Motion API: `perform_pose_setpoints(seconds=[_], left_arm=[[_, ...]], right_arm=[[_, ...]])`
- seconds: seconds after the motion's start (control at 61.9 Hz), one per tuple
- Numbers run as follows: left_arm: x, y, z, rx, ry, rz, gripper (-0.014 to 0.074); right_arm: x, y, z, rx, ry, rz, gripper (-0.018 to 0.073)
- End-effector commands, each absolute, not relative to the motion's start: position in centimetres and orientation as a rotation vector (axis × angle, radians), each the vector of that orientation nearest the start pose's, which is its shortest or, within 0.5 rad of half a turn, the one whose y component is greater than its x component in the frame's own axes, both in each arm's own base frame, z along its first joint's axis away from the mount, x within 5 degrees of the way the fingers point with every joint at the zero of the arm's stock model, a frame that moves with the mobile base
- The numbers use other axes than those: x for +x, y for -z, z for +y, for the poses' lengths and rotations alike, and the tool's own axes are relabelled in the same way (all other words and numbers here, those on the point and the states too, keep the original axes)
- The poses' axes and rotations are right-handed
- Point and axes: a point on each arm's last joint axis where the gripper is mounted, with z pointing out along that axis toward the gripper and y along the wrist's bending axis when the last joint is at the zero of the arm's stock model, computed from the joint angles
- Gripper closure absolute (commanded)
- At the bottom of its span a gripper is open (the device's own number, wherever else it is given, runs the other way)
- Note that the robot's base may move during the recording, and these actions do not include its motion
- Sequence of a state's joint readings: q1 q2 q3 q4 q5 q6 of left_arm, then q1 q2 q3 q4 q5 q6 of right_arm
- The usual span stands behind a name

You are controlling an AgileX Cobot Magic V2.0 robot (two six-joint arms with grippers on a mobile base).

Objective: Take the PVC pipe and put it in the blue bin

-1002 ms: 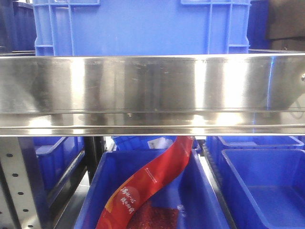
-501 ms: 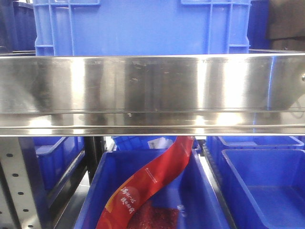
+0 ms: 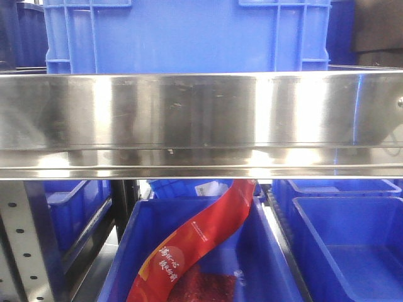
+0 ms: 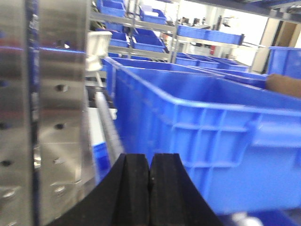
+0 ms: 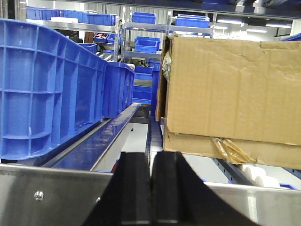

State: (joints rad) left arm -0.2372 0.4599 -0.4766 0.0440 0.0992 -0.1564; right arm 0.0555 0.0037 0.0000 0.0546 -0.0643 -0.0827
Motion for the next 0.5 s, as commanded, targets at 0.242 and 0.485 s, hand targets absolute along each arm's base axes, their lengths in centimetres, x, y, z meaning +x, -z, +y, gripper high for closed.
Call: perform_pose_setpoints(seconds=[0.242, 0.485], left_arm=[[6.8, -25.8, -0.6, 0.001, 0.132, 1.577, 0.0707], [5.5, -21.1, 0.1, -0.02, -0.002, 1.56, 0.0707]], right_arm=[[5.5, -22.0, 0.3, -0.063, -0.006, 1.408, 0.0727], [5.5, -22.0, 0.3, -0.063, -0.006, 1.408, 0.0727]])
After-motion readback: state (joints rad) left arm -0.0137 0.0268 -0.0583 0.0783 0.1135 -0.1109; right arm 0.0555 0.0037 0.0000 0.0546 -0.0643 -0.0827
